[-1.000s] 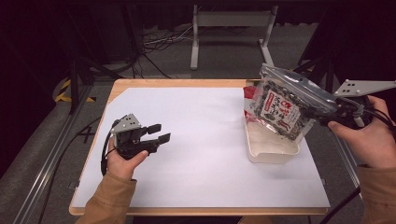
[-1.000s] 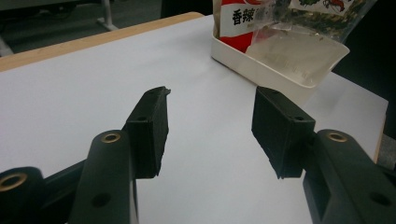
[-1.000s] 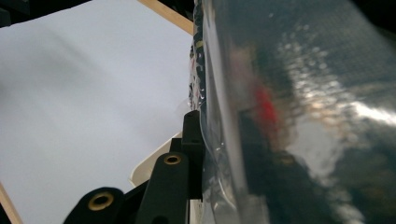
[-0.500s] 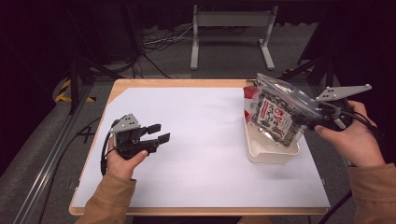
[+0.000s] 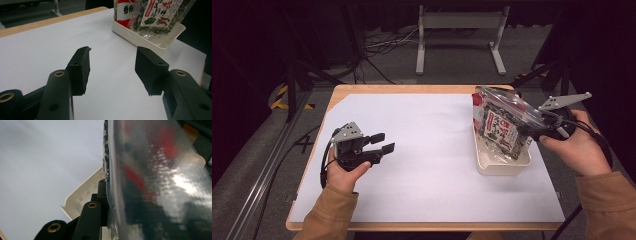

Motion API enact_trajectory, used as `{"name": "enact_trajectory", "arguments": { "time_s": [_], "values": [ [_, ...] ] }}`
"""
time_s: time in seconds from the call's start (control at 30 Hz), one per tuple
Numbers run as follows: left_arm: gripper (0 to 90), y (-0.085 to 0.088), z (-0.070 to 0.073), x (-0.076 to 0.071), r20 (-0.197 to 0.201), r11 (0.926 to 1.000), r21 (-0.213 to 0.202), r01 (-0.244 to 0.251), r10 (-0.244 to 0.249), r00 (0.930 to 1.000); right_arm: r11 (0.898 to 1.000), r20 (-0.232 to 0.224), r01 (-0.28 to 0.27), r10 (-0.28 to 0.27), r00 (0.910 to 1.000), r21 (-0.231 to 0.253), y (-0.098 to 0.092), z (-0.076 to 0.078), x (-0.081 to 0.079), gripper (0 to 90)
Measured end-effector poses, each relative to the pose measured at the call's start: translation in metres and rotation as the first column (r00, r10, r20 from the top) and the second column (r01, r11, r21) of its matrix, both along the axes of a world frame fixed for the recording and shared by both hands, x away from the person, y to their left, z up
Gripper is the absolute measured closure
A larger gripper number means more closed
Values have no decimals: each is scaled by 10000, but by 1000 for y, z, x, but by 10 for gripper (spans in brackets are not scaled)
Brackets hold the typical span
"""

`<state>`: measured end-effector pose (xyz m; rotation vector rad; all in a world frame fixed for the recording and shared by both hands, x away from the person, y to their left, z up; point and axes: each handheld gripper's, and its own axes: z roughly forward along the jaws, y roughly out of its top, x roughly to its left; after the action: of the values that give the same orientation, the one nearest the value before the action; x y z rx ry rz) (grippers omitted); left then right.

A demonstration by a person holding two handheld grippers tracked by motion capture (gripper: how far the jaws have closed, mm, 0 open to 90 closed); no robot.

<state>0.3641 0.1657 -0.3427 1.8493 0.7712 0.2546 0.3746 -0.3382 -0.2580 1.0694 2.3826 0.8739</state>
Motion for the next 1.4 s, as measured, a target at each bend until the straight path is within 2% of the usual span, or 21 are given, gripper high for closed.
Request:
{"name": "enact_trajectory", "arguments": {
  "time_s": [0.13,0.17,0.23,0.3,0.43,0.6,0.73,0.83,0.9,1.03,1.07,1.1,1.33,1.4],
  "values": [
    [462,1,0,0,22,10000,7,-6,6,10000,10000,-124,-4,4,9999,-50,3,-4,4,769],
    [462,1,0,0,11,10000,-9,-9,9,10000,9998,-353,125,-120,9993,139,0,-8,7,770],
    [462,1,0,0,-12,10000,-34,-19,19,10000,9996,-435,194,-185,9989,218,-1,-9,8,769],
    [462,0,-1,1,-26,10000,-51,-12,12,10000,9982,-670,278,-243,9975,527,-9,-12,12,769],
    [462,0,-1,1,8,10000,-7,-9,9,10000,9964,-842,322,-256,9961,788,-15,-16,14,768],
    [461,0,-1,1,-30,10000,-15,-23,23,10000,9848,-1128,546,-362,9930,1647,-37,-25,21,766],
    [455,0,-2,2,-108,10000,-32,-78,78,9999,9779,-907,476,-296,9954,2034,-46,-31,21,764],
    [451,1,-3,3,-227,9999,-20,-151,150,9996,9779,-628,377,-253,9977,2056,-47,-33,19,760],
    [445,3,-3,3,-93,9999,18,-120,120,9999,9772,-386,329,-254,9989,2099,-46,-34,17,754],
    [440,3,-3,3,-139,9999,24,-166,167,9998,9794,389,263,-347,9986,2001,-42,-33,15,717],
    [439,3,-3,3,-169,9998,3,-176,176,9997,9809,781,331,-489,9957,1919,-41,-31,14,701],
    [438,4,-3,3,-142,9998,13,-175,175,9997,9808,966,421,-614,9934,1902,-41,-30,13,695],
    [437,4,-3,3,-126,9998,-13,-178,178,9998,9773,1197,533,-792,9896,2052,-45,-34,11,605],
    [435,4,-3,3,-121,9998,-6,-173,173,9998,9741,1298,516,-817,9882,2201,-46,-37,11,540]
  ]
}}
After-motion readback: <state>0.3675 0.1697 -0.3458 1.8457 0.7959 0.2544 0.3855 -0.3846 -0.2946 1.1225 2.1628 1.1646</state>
